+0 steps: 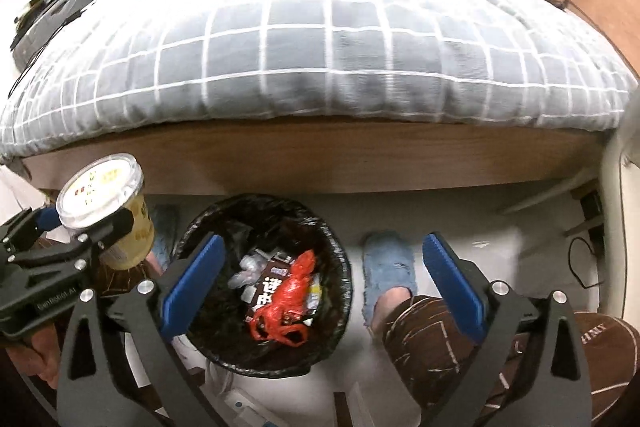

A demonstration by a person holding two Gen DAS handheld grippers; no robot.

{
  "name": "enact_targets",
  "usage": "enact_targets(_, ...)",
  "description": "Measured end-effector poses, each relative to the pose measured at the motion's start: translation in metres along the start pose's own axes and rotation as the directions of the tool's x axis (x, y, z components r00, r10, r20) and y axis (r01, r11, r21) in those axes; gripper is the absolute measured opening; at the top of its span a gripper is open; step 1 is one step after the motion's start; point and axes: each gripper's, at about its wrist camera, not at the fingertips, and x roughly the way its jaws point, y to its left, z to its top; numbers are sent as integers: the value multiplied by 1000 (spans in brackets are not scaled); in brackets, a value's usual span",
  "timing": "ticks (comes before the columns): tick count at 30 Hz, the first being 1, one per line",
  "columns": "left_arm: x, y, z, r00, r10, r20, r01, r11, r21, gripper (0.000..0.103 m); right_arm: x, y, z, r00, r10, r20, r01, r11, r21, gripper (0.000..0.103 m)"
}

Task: Collect trash
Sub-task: 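Open the right tool to drop the red bag while the left tool drops the cup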

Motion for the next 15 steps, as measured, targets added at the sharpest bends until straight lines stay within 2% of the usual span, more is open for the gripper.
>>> enact_targets(11, 8, -24, -4, 1000, -20, -4, 20, 999, 36, 82, -2, -16, -1, 1000, -7, 13, 6, 1000, 28, 95)
enact_targets(15, 9, -23, -6, 1000, -9, 2, 9, 999, 35, 93, -1, -14, -1, 1000, -6, 13, 5, 1000, 26, 95)
